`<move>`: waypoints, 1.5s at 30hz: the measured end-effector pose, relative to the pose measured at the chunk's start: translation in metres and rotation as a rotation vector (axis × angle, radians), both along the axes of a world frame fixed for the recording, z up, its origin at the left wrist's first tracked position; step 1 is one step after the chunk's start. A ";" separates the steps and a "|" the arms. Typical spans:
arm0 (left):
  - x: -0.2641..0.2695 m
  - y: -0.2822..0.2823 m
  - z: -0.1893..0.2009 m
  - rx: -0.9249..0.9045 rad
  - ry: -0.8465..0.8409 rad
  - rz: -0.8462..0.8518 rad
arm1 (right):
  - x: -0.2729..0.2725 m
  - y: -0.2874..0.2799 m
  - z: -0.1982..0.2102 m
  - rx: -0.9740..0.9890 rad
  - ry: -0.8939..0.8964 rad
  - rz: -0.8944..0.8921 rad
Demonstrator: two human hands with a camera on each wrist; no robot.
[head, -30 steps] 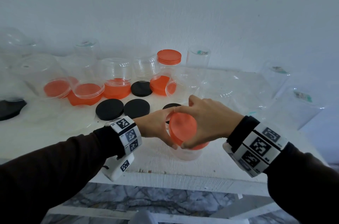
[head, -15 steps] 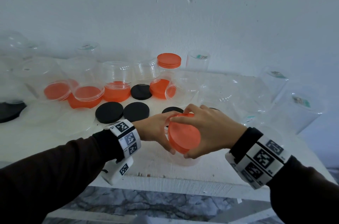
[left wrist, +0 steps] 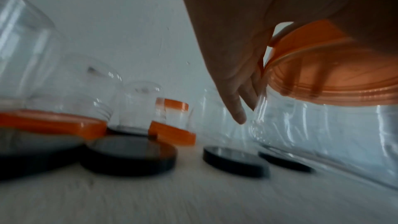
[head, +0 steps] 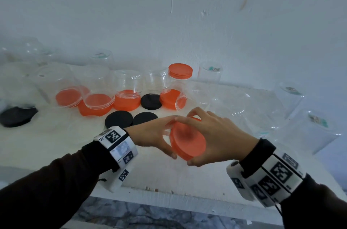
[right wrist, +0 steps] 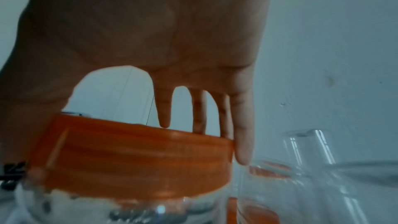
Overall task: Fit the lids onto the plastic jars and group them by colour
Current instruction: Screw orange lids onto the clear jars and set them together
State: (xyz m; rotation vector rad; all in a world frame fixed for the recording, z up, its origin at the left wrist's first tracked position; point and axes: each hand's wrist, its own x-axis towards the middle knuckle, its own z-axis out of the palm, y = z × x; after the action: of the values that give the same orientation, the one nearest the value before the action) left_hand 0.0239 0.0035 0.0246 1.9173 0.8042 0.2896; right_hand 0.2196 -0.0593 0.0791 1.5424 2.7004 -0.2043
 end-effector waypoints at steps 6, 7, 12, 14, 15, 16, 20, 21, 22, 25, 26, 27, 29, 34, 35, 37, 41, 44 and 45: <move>-0.054 0.026 0.038 0.250 -0.138 0.286 | -0.013 0.038 0.027 0.122 0.182 -0.056; -0.065 0.032 0.041 0.323 -0.169 0.381 | -0.016 0.047 0.032 0.139 0.210 -0.075; -0.116 0.073 0.048 0.804 -0.067 0.699 | -0.033 0.096 0.051 0.241 0.380 -0.191; -0.132 0.090 0.050 0.900 0.034 0.740 | -0.042 0.120 0.055 0.275 0.422 -0.231; -0.139 0.098 0.051 0.926 0.086 0.746 | -0.046 0.132 0.057 0.287 0.437 -0.252; -0.144 0.104 0.050 0.938 0.130 0.744 | -0.050 0.142 0.058 0.294 0.451 -0.271; -0.163 0.129 0.044 0.910 0.263 0.733 | -0.073 0.193 0.059 0.289 0.502 -0.306; -0.166 0.134 0.042 0.899 0.299 0.719 | -0.079 0.205 0.060 0.286 0.508 -0.310; -0.169 0.139 0.039 0.884 0.339 0.705 | -0.084 0.217 0.060 0.283 0.511 -0.312; -0.173 0.147 0.029 0.873 0.403 0.679 | -0.096 0.247 0.061 0.262 0.501 -0.319; -0.173 0.148 0.026 0.874 0.391 0.676 | -0.100 0.258 0.062 0.247 0.488 -0.319; -0.173 0.149 0.023 0.878 0.372 0.676 | -0.104 0.268 0.062 0.227 0.466 -0.318; -0.173 0.149 0.020 0.889 0.346 0.679 | -0.112 0.288 0.063 0.172 0.400 -0.302; -0.174 0.153 0.015 0.902 0.319 0.676 | -0.135 0.335 0.059 0.009 0.194 -0.251; -0.174 0.154 0.014 0.902 0.309 0.677 | -0.140 0.343 0.058 -0.016 0.150 -0.241; -0.174 0.155 0.012 0.913 0.290 0.683 | -0.148 0.356 0.056 -0.064 0.058 -0.223; -0.175 0.157 0.011 0.959 0.257 0.695 | -0.159 0.373 0.049 -0.137 -0.125 -0.196; -0.175 0.157 0.010 0.995 0.252 0.702 | -0.166 0.379 0.041 -0.153 -0.223 -0.173; -0.175 0.157 0.010 1.002 0.254 0.703 | -0.168 0.381 0.039 -0.157 -0.253 -0.165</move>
State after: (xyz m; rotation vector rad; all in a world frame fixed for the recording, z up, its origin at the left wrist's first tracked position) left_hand -0.1508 0.1608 0.0350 2.5281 1.7260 1.0447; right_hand 0.0512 0.3213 0.1182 1.6220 2.3118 -0.2036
